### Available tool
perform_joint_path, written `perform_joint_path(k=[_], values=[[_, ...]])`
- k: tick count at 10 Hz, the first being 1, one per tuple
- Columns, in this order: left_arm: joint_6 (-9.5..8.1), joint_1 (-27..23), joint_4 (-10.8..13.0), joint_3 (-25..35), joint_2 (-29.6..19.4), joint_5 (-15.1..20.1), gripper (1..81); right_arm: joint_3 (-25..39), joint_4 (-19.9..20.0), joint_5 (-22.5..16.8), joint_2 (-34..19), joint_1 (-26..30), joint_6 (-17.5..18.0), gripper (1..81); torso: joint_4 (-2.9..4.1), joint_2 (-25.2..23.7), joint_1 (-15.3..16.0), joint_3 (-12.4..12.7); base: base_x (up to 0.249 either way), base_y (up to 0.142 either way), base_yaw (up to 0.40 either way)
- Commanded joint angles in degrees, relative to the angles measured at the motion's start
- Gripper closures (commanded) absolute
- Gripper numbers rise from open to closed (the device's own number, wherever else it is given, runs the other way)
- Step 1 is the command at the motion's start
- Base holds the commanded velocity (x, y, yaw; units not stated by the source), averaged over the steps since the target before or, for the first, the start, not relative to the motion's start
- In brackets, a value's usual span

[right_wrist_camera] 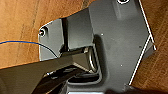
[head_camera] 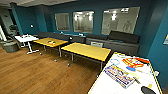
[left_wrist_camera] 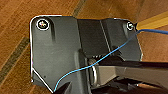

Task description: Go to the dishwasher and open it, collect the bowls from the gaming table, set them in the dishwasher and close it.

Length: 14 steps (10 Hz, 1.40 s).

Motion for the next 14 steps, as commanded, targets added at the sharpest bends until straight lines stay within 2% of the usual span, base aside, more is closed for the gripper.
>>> perform_joint_path(k=[1,7,14], values=[[0.25,-1.9,0.5,0.5,-0.5,3.2,1.0,0.7,-0.6,-3.5,-0.7,2.6,-0.1,1.0,0.0,0.0,0.0,0.0,0.0,0.0,-0.397],[0.25,-1.9,0.6,-2.7,0.8,3.2,1.0,0.7,-0.6,-3.5,-0.6,2.6,-0.2,1.0,0.0,0.0,0.0,0.0,0.0,0.0,-0.396],[0.17,-1.9,0.5,-2.7,0.9,3.2,1.0,0.5,-0.6,-3.5,-0.5,2.5,-0.2,1.0,0.0,0.0,0.0,0.0,0.0,0.0,-0.352]])
